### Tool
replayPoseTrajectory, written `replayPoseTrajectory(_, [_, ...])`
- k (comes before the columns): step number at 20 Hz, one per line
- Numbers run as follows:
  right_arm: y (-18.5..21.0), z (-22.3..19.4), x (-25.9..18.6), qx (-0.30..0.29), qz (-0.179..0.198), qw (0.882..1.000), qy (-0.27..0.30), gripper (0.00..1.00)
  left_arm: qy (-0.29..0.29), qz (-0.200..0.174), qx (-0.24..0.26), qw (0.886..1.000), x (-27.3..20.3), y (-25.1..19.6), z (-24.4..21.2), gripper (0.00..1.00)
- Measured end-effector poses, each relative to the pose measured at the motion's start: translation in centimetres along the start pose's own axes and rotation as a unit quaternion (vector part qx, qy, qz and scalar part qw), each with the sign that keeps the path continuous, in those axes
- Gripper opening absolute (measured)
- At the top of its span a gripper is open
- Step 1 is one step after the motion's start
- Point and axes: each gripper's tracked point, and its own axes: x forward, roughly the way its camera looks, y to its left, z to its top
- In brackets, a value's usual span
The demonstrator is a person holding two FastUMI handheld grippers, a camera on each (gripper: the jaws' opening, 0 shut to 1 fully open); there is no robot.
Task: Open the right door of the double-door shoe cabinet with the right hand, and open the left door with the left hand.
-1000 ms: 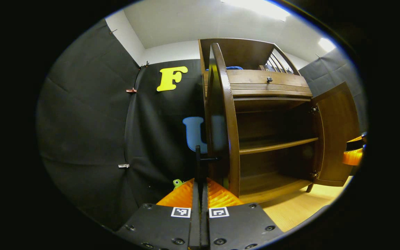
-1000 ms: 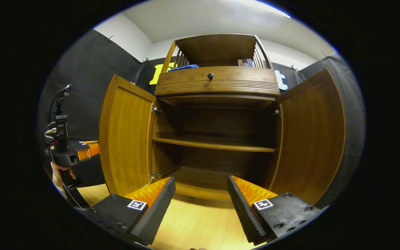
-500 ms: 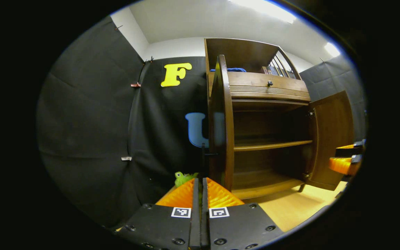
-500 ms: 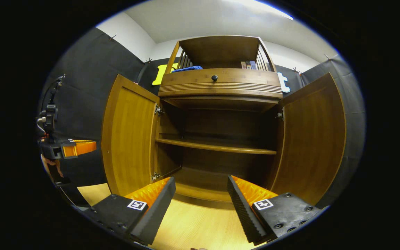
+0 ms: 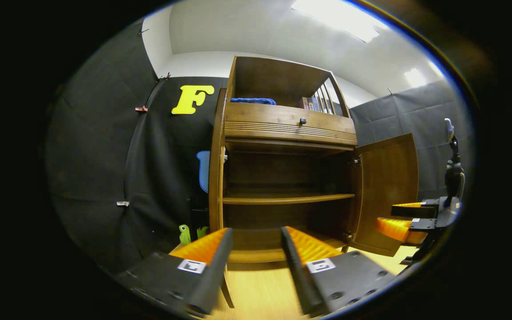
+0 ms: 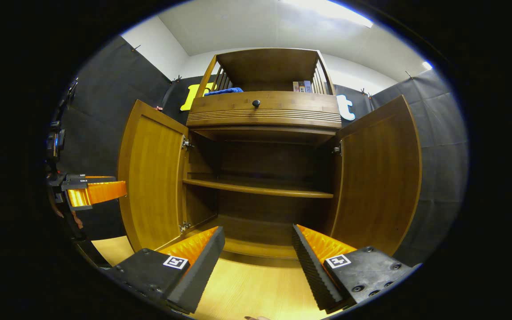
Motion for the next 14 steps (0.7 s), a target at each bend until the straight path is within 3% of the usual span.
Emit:
replayPoseTrajectory(2, [-0.7, 0.1, -0.2, -0.005, -0.007, 1.0, -0.002, 0.97, -0.001, 0.006, 0.004, 1.0, 1.0, -0.5, -0.1, 0.99])
replayPoseTrajectory(6, [-1.7, -0.1, -0.2, 0.002, -0.01, 1.0, 0.0, 0.97, -0.001, -0.014, -0.018, 1.0, 2.3, -2.0, -0.2, 0.99])
replayPoseTrajectory(14, [-3.0, -0.5, 0.6, 0.006, -0.01, 1.0, 0.005, 0.97, -0.001, -0.012, 0.003, 1.0, 4.1, -3.4, -0.9, 0.99])
